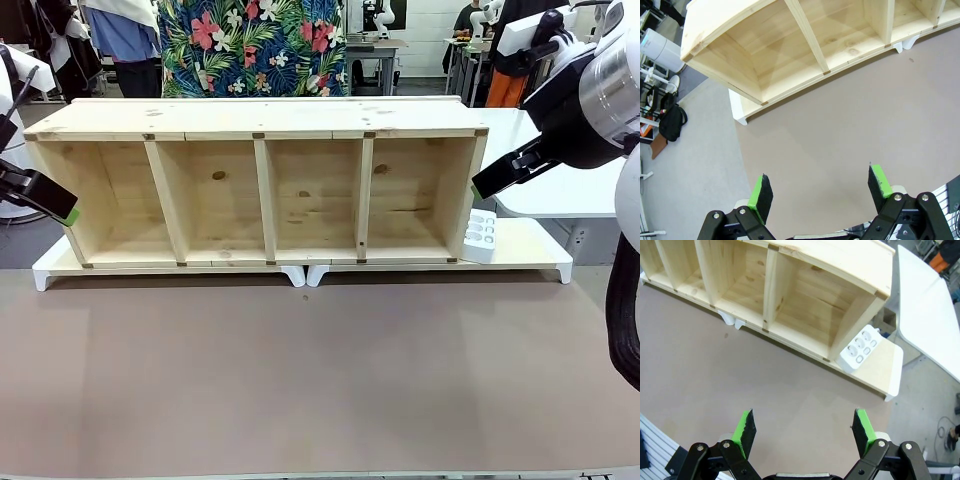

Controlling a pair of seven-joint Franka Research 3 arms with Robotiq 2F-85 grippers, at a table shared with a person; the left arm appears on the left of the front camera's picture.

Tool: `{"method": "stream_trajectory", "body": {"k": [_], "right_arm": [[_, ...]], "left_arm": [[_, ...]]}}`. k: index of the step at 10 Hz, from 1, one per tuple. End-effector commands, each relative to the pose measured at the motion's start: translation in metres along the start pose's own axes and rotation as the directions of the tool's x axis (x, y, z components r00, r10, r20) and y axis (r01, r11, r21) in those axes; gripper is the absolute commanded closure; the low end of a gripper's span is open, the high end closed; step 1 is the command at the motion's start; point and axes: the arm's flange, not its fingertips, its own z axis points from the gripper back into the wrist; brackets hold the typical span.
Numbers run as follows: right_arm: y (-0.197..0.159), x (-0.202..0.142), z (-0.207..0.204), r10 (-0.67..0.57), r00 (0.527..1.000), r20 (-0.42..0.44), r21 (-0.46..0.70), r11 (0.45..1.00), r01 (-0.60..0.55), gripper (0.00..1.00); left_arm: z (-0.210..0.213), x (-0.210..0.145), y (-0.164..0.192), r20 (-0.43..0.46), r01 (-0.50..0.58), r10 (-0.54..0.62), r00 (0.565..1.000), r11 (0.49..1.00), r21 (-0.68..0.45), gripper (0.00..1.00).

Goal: Perform cable management.
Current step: When the cord part of the Power Cable appears at the lower middle area of the table and stops, grasp the cord part of the Power Cable.

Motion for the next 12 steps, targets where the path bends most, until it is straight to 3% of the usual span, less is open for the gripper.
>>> {"method": "stream_trajectory", "body": {"k": [1,12], "right_arm": [[-0.0003,0.0,-0.0002,-0.001,1.0,0.0,0.0,1.0,0.001,0.0],[-0.0003,0.0,-0.0002,-0.001,1.0,0.0,0.0,1.0,0.001,0.0]], "left_arm": [[-0.0014,0.0009,0.0001,0.0,0.007,-0.007,1.0,1.0,0.0,0.0],[-0.0014,0.0009,0.0001,0.0,0.007,-0.007,1.0,1.0,0.0,0.0]]}}
